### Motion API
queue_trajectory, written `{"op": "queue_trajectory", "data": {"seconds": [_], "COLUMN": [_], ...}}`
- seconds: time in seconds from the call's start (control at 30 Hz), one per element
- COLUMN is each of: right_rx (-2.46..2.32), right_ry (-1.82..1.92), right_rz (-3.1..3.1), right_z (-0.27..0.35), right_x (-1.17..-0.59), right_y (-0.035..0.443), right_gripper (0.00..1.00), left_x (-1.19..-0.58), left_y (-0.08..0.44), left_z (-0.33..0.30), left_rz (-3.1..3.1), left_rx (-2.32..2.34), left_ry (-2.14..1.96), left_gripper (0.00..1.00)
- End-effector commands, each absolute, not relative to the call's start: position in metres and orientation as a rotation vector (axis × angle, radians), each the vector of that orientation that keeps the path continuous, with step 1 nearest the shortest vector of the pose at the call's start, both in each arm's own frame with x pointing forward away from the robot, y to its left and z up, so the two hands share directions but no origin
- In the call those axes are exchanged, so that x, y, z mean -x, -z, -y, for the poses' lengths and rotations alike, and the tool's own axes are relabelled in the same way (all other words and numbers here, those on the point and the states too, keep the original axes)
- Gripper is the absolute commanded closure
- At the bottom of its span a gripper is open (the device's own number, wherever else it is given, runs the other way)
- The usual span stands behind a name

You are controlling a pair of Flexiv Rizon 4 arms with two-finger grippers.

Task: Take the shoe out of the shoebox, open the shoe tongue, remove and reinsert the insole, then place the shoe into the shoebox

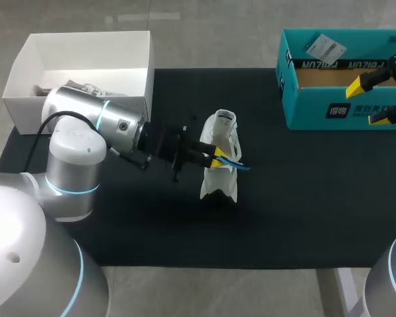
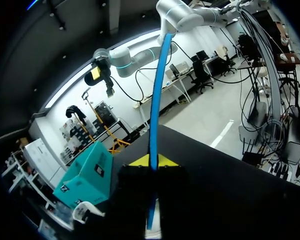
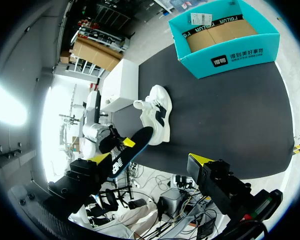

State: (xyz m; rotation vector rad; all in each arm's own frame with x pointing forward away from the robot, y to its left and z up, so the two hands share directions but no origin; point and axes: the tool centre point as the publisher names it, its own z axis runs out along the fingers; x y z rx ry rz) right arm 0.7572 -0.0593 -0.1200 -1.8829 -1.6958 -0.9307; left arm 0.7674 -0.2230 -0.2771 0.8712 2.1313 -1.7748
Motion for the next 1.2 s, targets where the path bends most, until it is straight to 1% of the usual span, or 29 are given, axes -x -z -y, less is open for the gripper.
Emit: {"op": "queue_trajectory", "data": {"seconds": [0.03, 0.73, 1.2], "right_rx": [1.886, 1.886, 1.886], "right_ry": [0.927, 0.927, 0.927], "right_rz": [1.695, 1.695, 1.695], "right_z": [0.058, 0.058, 0.058], "right_x": [-0.758, -0.758, -0.758], "right_y": [0.120, 0.120, 0.120], "right_gripper": [0.00, 0.00, 0.00], "left_x": [-0.774, -0.788, -0.804], "left_y": [0.280, 0.304, 0.324], "left_z": [0.225, 0.214, 0.220], "left_rz": [-2.100, -2.073, -2.065], "left_rx": [-0.923, -0.941, -0.915], "left_ry": [1.841, 1.820, 1.786], "left_gripper": [1.00, 1.00, 1.00]}}
